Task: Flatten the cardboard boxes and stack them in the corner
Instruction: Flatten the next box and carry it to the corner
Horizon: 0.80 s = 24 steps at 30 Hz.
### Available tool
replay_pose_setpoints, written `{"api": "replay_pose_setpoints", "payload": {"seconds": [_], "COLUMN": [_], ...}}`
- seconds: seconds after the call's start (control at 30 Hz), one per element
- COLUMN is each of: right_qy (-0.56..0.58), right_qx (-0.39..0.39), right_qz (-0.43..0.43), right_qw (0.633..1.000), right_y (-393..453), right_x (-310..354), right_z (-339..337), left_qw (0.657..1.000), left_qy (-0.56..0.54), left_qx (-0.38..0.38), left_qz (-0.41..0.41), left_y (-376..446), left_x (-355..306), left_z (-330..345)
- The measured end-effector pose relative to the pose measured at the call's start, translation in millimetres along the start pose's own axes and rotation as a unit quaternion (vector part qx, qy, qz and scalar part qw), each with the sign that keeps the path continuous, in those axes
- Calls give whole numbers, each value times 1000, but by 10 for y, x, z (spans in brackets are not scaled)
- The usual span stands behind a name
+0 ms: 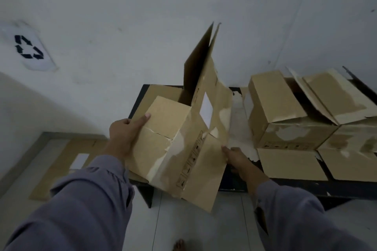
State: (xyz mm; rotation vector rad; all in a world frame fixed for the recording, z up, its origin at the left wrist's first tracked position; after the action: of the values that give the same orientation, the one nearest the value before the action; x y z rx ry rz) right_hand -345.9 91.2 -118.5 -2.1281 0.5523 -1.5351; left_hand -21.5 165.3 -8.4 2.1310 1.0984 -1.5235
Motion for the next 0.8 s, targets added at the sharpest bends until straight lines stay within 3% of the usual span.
{"api": "replay_pose_setpoints", "payload": {"seconds": [0.1, 0.27, 0.33, 0.4, 0.53, 0.67, 0.8], "right_qy": [97, 163, 186, 192, 149, 76, 22], "right_qx": [-11, 118, 119, 42, -148, -227, -252], "right_qz": [6, 57, 40, 2, -76, -94, -95], "right_qw": [995, 978, 975, 980, 975, 966, 963], "right_y": [-123, -251, -244, -247, -189, -130, -42], "right_x": [-95, -163, -124, -38, 36, -61, -263], "right_z": [143, 352, 409, 433, 408, 429, 551], "left_qw": [994, 974, 971, 975, 997, 992, 971], "left_qy": [-73, -133, -147, -139, -18, 122, 223], "left_qx": [19, 86, 101, 81, 32, 26, 43], "left_qz": [-75, -160, -161, -151, -62, 27, 76], "left_y": [-74, -72, 5, 95, 367, 586, 769], "left_x": [207, 384, 443, 489, 625, 766, 1087], "left_z": [-202, -344, -351, -374, -386, -328, -159]}}
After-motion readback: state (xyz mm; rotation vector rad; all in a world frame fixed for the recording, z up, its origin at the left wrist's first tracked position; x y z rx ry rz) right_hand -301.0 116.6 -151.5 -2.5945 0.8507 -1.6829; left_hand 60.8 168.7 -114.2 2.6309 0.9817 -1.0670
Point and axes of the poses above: each hand's wrist, its own y-axis towards the middle knuckle, its own z-axis out of the palm, x = y × z, the point moved 2 cm from there along y, towards the middle knuckle, and after that the axes turned 5 degrees about -x, right-handed, at the moved point
